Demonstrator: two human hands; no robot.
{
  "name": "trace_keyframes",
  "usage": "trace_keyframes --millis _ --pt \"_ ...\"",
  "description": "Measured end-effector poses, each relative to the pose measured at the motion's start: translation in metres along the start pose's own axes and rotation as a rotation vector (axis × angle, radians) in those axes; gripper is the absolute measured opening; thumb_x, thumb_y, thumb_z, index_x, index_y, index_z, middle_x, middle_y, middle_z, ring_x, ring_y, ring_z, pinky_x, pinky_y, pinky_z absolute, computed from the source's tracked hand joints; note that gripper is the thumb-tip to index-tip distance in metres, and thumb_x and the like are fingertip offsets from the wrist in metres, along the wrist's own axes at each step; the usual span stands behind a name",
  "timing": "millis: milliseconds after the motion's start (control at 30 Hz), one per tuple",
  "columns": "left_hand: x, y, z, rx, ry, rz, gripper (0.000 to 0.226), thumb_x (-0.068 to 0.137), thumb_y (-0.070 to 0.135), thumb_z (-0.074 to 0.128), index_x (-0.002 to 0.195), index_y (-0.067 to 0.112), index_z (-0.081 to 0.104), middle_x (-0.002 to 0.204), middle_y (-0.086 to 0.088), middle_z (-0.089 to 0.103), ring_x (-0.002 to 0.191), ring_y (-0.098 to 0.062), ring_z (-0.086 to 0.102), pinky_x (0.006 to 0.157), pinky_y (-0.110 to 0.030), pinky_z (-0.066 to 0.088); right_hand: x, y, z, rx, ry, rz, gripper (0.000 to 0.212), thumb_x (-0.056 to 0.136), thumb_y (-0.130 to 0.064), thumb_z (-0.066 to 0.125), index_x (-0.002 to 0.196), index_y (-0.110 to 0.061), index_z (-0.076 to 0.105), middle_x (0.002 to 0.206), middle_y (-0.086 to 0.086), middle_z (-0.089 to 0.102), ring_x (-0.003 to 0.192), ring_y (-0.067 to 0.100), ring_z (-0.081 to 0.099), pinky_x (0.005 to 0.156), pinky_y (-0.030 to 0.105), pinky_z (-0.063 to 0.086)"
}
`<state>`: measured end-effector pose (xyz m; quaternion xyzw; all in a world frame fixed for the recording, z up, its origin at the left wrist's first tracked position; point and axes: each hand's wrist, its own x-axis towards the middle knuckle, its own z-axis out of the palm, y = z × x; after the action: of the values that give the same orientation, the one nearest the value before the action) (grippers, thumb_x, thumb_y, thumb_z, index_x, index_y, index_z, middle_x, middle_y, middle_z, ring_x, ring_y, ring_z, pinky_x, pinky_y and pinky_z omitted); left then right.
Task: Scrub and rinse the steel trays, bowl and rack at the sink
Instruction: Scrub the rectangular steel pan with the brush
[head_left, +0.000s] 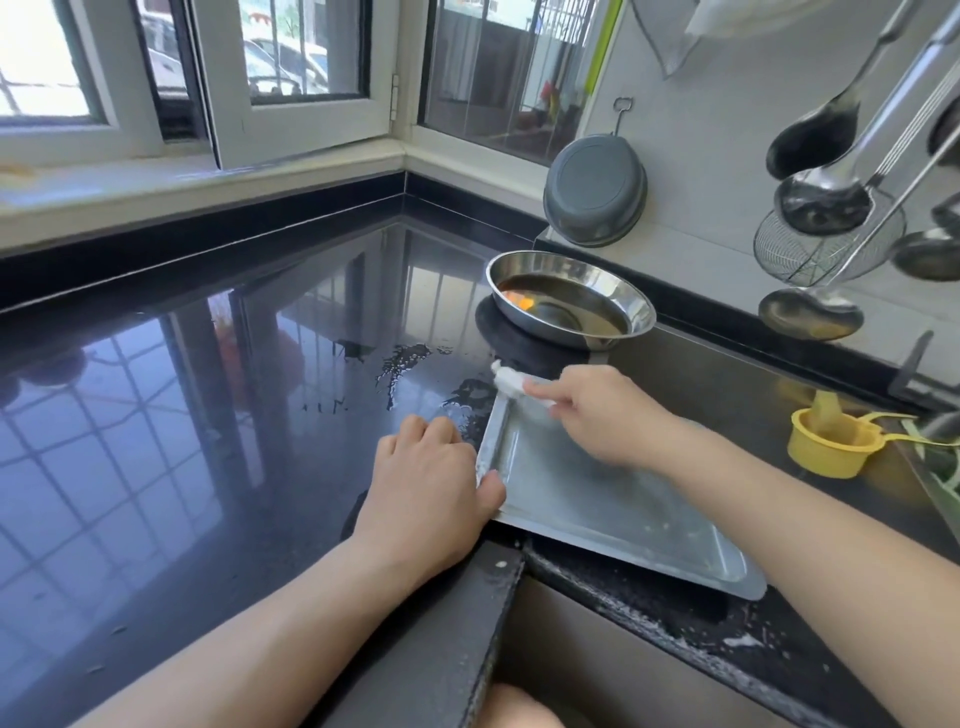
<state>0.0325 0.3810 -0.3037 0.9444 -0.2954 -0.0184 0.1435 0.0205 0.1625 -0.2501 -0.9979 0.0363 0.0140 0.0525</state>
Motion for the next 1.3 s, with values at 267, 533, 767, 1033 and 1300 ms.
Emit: trace_keyframes --millis 267,533,767,1033,1300 --pt "0.005 -0.013 -0.031 -0.401 -0.259 0.002 0.028 0.096 0.021 0.052 0.07 0.018 0.059 0.102 -0.002 0.06 0.103 -0.023 0.049 0.082 -0.033 0.04 -0.033 -0.027 0.001 0.114 -0.055 -0.206 0.041 0.104 -0.023 0.054 0.14 -0.042 0.057 0.095 -0.011 0.054 0.095 0.012 0.052 0.092 0.033 0.044" --pt "0.018 -0.028 -0.038 -0.813 0.022 -0.273 0.019 0.098 0.003 0.051 0.099 0.013 0.068 0.091 -0.001 0.074 0.048 0.008 0.058 0.051 -0.019 0.042 -0.059 -0.016 -0.005 0.09 -0.069 -0.207 0.041 0.105 -0.026 0.052 0.14 -0.048 0.055 0.093 -0.015 0.054 0.09 0.002 0.048 0.087 0.026 0.042" --pt "0.085 0.003 -0.052 -0.382 -0.317 -0.033 0.036 0.098 0.051 0.064 0.094 0.018 0.076 0.089 0.002 0.074 0.078 -0.015 0.062 0.071 -0.031 0.046 -0.048 -0.024 -0.005 0.085 -0.097 -0.192 0.043 0.106 -0.024 0.05 0.143 -0.048 0.053 0.096 -0.016 0.051 0.095 0.007 0.048 0.092 0.029 0.042" --pt "0.093 0.008 -0.039 -0.3 -0.304 -0.028 0.039 0.096 0.043 0.071 0.072 0.015 0.06 0.067 -0.001 0.055 0.064 -0.02 0.047 0.057 -0.032 0.035 -0.065 -0.032 -0.011 -0.013 -0.173 -0.374 0.045 0.106 -0.023 0.049 0.141 -0.05 0.054 0.085 -0.017 0.046 0.081 0.003 0.044 0.078 0.03 0.039" --pt "0.089 0.007 -0.034 -0.366 -0.269 -0.033 0.033 0.096 0.041 0.07 0.078 0.015 0.061 0.074 -0.005 0.057 0.064 -0.02 0.048 0.059 -0.033 0.037 -0.088 -0.004 -0.014 0.051 -0.238 -0.411 0.045 0.103 -0.022 0.057 0.134 -0.054 0.059 0.086 -0.01 0.055 0.082 0.007 0.049 0.079 0.03 0.043"
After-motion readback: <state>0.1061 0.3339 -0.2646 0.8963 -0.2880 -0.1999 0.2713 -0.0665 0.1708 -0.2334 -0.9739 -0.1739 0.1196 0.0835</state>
